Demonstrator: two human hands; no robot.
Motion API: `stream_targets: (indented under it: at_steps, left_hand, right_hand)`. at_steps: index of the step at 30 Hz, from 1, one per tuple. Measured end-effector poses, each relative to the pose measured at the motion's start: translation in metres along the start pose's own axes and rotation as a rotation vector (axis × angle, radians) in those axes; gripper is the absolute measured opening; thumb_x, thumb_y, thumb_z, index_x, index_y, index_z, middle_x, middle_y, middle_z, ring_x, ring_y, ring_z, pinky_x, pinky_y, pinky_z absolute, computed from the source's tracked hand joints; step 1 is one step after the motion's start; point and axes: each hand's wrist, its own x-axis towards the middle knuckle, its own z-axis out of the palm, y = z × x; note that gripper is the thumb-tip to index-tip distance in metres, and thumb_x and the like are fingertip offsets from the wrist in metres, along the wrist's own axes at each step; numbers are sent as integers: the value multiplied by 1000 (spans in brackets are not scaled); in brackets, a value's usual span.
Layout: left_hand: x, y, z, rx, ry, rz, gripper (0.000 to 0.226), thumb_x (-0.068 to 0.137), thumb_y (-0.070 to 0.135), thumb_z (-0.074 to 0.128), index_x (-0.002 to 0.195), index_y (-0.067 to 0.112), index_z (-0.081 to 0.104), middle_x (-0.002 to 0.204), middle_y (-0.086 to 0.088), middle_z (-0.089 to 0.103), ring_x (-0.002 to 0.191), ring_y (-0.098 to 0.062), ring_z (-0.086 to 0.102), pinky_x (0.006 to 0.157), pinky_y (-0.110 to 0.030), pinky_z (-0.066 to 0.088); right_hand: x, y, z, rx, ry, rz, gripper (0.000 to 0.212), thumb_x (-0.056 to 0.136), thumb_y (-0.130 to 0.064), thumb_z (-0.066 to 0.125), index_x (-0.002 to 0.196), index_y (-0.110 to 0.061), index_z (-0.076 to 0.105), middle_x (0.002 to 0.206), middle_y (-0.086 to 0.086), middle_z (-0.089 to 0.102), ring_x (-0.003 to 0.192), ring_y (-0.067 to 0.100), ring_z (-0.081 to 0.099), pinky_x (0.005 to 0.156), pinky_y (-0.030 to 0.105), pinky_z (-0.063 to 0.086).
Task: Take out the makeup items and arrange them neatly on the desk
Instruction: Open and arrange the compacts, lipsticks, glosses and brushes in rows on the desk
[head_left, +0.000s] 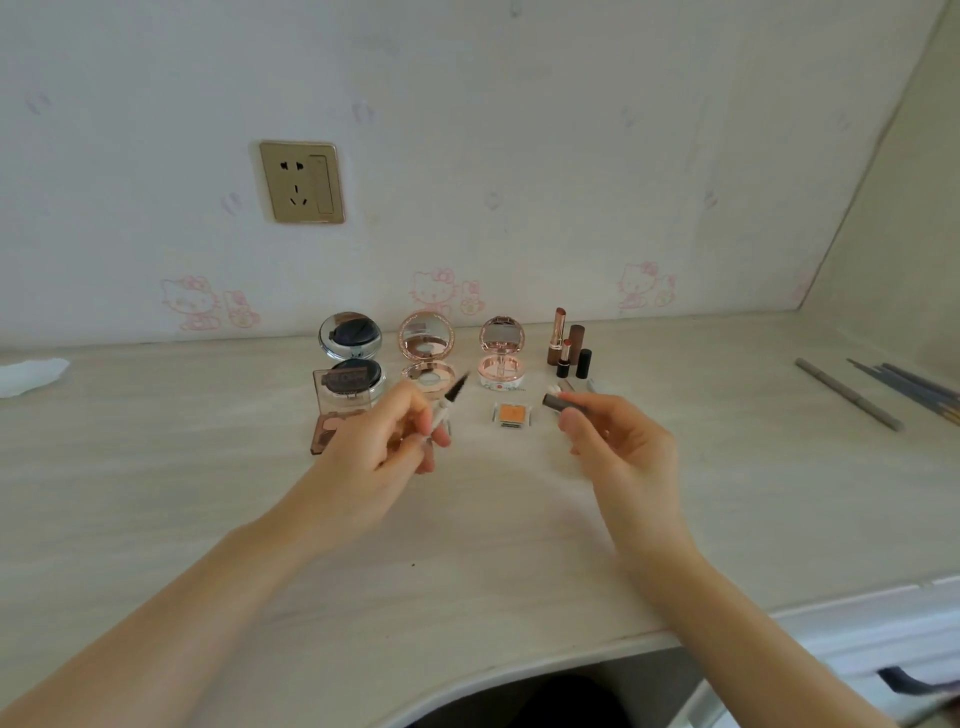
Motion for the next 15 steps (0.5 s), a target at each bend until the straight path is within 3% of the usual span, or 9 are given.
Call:
stream_targets:
  at_steps: [3,5,7,10,13,15]
  left_hand:
    - [6,8,10,-141,41,-12,32,94,-1,51,89,28,64,99,2,71,86,-18,71,73,-22,55]
    - [10,13,19,-198,45,-15,21,90,11,58,95,28,68,100,2,71,90,-19,72,76,-29,57]
    - [15,19,30,-224,31,-31,21,83,18,65,100,30,68,102,5,71,94,-16,71,80,-33,56]
    - [26,28,50,-175,-5,-1,44,69,24,79,109,33,64,107,12,68,102,-11,66,82,-28,52]
    - [38,37,74,-37,-91,68,72,57,40,86,122,39,55,116,24,59,112,-4,57,88,-18,47]
    - [46,43,92,29,-138,92,77,54,45,85,123,44,51,121,25,54,116,-3,52,93,-17,44]
  right_hand:
    - [4,1,-11,18,31,71,19,90,-12,61,95,-26,74,78,-3,72,61,3,54,55,14,43]
    - [7,-1,-22,4,17,89,24,92,-12,59,92,-30,75,80,1,73,61,7,56,53,15,44]
    - [10,-3,-37,-59,2,81,28,92,-13,59,88,-36,75,82,-6,74,67,3,63,55,11,45]
    - [19,-3,-62,-169,-1,71,28,91,-14,59,90,-37,74,86,-13,74,82,-1,66,66,13,50]
    - [29,-1,-86,-201,15,56,29,91,-8,59,91,-34,73,82,-11,74,82,3,66,65,17,51]
    - [35,2,-100,-210,20,60,28,91,-6,58,91,-30,72,79,-9,74,82,6,66,65,19,51]
